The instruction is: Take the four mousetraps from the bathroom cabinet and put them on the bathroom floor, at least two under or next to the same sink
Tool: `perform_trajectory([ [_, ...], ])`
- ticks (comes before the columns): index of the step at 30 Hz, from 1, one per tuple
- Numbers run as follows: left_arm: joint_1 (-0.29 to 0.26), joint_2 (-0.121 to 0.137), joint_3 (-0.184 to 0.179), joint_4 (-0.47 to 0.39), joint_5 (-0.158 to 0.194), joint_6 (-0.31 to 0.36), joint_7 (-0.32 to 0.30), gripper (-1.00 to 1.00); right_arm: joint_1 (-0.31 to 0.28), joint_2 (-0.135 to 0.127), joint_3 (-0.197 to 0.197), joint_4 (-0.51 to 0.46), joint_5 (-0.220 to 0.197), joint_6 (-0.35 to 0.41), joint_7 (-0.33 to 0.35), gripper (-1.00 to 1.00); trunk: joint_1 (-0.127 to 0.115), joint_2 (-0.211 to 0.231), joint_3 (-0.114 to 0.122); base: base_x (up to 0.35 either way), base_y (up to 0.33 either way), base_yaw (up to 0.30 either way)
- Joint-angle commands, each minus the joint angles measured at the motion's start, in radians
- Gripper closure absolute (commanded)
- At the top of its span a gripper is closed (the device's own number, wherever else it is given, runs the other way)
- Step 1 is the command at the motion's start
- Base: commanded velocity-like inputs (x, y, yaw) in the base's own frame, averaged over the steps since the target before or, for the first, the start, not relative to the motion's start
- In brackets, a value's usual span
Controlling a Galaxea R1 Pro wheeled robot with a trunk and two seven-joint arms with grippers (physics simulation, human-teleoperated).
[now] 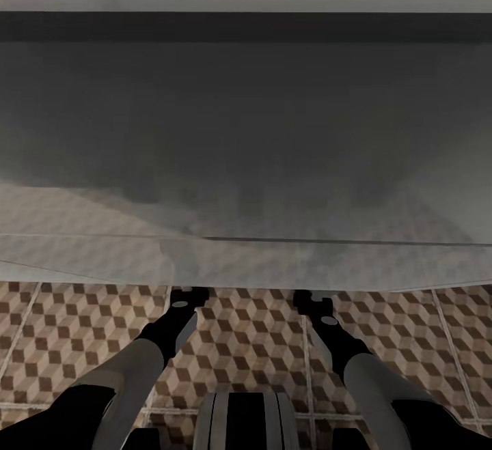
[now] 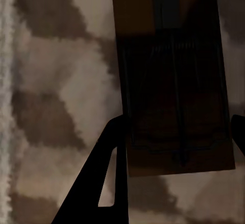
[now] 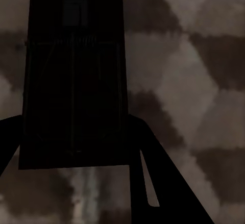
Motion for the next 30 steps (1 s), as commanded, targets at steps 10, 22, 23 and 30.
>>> perform_trajectory([
  [10, 0.000, 0.002, -0.005, 0.001, -0.003, 0.011, 0.008, 1.00, 0.000, 0.002, -0.005, 0.037, 0.001, -0.009, 0.000, 1.00, 0.000, 0.000, -0.001, 0.000, 0.000, 0.000],
  [22, 0.000, 0.003, -0.004, 0.010, -0.003, 0.012, 0.008, 1.00, 0.000, 0.004, -0.003, 0.027, 0.006, 0.001, 0.001, 1.00, 0.000, 0.000, -0.001, 0.000, 0.000, 0.000],
  [23, 0.000, 0.003, -0.004, 0.010, -0.003, 0.012, 0.008, 1.00, 0.000, 0.004, -0.003, 0.027, 0.005, 0.002, 0.001, 1.00, 0.000, 0.000, -0.001, 0.000, 0.000, 0.000],
  [30, 0.000, 0.002, -0.003, 0.012, -0.003, 0.012, 0.008, 1.00, 0.000, 0.003, -0.003, 0.024, 0.004, 0.003, 0.001, 1.00, 0.000, 0.000, -0.001, 0.000, 0.000, 0.000],
])
